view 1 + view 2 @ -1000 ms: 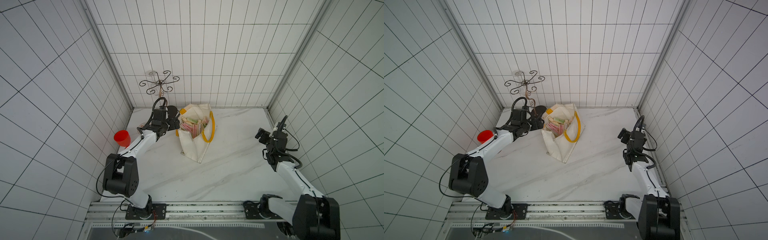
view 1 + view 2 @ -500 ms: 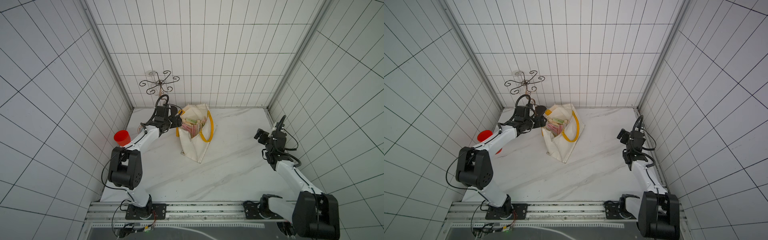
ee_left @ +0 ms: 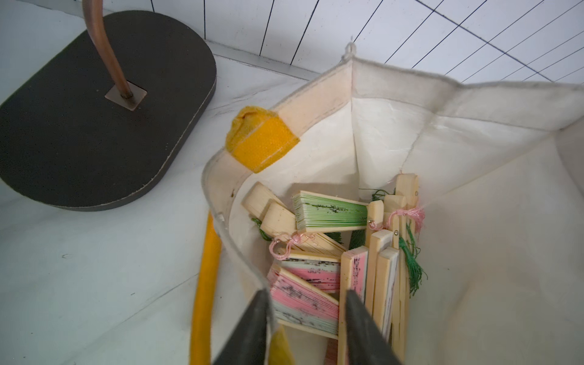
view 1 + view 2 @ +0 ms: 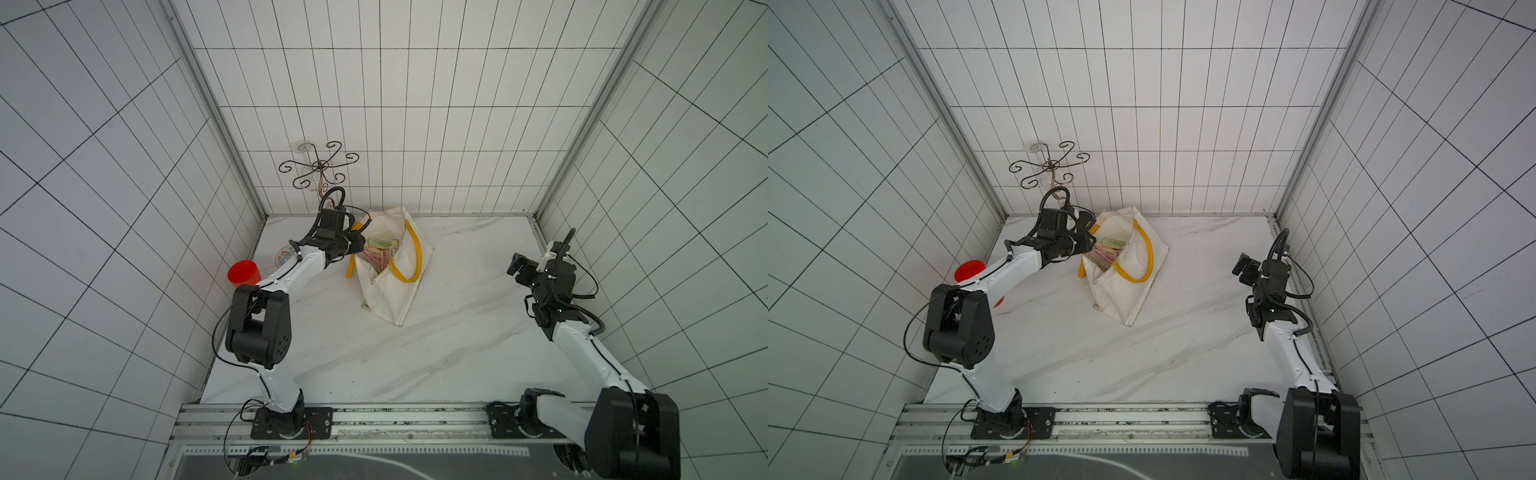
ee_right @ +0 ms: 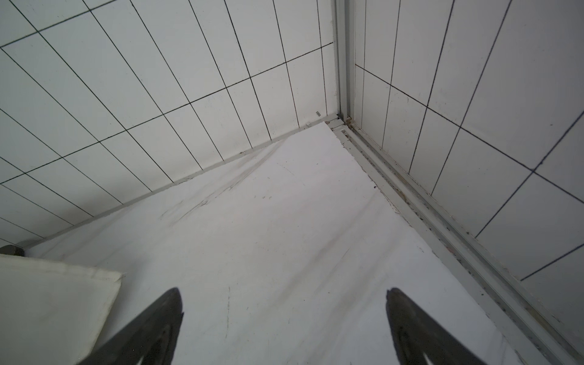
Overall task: Take out the folding fans from the tote bags
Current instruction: Pick up the canvas bag from the center of the board.
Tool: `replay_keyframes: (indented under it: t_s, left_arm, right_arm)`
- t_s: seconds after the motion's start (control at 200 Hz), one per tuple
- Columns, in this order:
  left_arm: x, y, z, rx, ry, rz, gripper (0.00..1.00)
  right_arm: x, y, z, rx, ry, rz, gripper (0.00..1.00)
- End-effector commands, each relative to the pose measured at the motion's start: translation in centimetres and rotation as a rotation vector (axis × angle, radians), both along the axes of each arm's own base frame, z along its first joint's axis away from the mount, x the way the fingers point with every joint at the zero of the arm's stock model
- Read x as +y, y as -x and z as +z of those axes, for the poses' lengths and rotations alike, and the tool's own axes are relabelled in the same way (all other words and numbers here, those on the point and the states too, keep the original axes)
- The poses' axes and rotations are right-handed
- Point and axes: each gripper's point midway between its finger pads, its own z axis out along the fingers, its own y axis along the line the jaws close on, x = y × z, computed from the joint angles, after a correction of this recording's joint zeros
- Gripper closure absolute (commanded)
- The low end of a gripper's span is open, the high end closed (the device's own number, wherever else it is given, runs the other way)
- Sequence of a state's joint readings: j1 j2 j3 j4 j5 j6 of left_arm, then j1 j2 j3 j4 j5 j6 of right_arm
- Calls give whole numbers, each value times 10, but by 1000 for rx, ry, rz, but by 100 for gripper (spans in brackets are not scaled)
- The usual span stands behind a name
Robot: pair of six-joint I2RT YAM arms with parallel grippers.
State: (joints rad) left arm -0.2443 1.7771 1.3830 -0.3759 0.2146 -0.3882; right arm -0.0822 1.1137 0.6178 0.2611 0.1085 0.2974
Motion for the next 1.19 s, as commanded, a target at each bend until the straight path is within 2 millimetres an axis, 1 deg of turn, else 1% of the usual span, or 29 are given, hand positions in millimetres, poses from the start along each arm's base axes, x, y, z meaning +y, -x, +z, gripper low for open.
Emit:
replay_keyframes:
  t_s: [0.0,0.09,0.17,0.235,0.405,0.475,0.53,0.64,0.76,0.845,0.91,0.96,1.084,1.189]
  left_arm:
    - [-11,3,2,8,-6,-41,87]
    - [-14,4,14,-21,-28,-57,100]
    - [-18,5,27,-59,-56,-73,100]
    - [-24,8,42,-104,-73,-98,100]
    - [-46,19,90,-267,-172,-179,100]
    - [-54,27,108,-335,-211,-203,100]
    - [-60,34,121,-382,-227,-222,100]
    - [-64,50,145,-465,-246,-256,100]
    - [-65,68,165,-575,-295,-299,100]
    - [-65,80,169,-627,-342,-322,100]
    - [-66,87,167,-648,-357,-347,100]
    - [-67,93,163,-648,-359,-374,100]
    - [-73,107,142,-629,-363,-421,100]
    - [-76,118,132,-628,-362,-437,100]
  right_arm:
    - [8,-9,60,-122,-29,46,2]
    - [19,-9,64,-131,-56,103,5]
    - [33,-9,65,-128,-72,159,8]
    - [44,-9,66,-117,-79,195,9]
    - [82,-13,68,-35,-92,289,15]
    - [99,-15,68,8,-99,331,17]
    - [112,-16,64,53,-110,357,19]
    - [136,-16,60,122,-138,418,19]
    - [160,-14,52,188,-196,487,19]
    - [179,-11,46,226,-232,544,18]
    - [187,-9,41,256,-232,556,18]
    - [191,-9,36,274,-226,556,18]
    - [196,-8,27,293,-213,569,18]
    - [199,-3,15,319,-204,582,18]
